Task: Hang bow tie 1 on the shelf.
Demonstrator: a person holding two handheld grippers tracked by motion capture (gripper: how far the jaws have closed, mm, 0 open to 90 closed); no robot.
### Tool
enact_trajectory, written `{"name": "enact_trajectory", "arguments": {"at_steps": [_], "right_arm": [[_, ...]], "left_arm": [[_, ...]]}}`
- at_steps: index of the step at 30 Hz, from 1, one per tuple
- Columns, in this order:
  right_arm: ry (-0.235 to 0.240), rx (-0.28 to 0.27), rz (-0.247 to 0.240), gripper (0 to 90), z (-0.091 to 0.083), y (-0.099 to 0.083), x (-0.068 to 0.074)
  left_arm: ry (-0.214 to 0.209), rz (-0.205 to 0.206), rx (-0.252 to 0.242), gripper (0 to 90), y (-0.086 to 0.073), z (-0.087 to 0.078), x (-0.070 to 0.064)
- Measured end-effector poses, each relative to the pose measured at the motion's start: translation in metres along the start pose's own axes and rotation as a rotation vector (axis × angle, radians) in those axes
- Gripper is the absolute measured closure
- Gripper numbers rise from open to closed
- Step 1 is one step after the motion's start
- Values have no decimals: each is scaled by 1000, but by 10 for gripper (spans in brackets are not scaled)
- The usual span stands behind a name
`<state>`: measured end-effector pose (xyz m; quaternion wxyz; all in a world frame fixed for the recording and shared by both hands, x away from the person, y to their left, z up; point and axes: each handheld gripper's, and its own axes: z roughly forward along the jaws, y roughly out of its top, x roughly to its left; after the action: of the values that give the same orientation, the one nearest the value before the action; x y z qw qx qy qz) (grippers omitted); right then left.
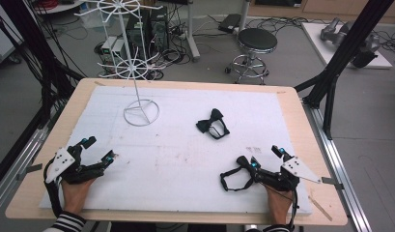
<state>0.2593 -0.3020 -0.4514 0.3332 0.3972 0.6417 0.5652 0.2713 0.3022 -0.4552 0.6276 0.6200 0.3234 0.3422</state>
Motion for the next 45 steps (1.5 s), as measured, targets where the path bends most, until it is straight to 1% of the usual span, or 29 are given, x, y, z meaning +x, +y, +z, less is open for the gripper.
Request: {"name": "enact_trajectory", "arguments": {"at_steps": [10,13,14,15,22,23,27,28,29,33,34,36,38,40,44,45], "right_arm": [[-2,-5,3,107,0,0,-1],[-2,-3,18,107,0,0,-2],[-3,-6,15,107,0,0,-2],[-2,-1,24,107,0,0,-2],[-8,-3,18,107,1,0,-3],[-5,4,33,107,1,1,-3],[0,-2,24,107,1,1,-4],[4,3,36,107,1,1,-4],[20,7,43,107,2,3,-5],[28,5,33,107,2,9,-6],[30,10,35,107,1,12,-6],[38,22,20,107,3,20,-10],[45,32,28,107,4,22,-12],[53,55,30,107,5,28,-16],[57,68,28,107,7,35,-19],[59,64,23,107,7,37,-20]], "left_arm": [[-1,-1,1,153,0,-1,0],[-1,2,0,153,0,-1,0],[-1,2,0,153,0,-1,0],[1,0,0,153,0,-1,0],[2,-3,-3,153,0,-1,0],[2,-3,-3,153,0,-1,0],[2,3,1,153,0,-1,0],[2,1,0,153,0,-1,0],[4,-3,-2,153,0,-1,0],[4,-3,-2,153,0,-1,0],[4,-4,-3,153,0,-1,0],[3,-4,-1,153,0,-1,0],[3,-4,-1,153,0,-1,0],[4,-3,-1,153,0,-1,0],[5,-3,-2,153,0,-1,0],[4,-3,-1,153,0,-1,0]]}}
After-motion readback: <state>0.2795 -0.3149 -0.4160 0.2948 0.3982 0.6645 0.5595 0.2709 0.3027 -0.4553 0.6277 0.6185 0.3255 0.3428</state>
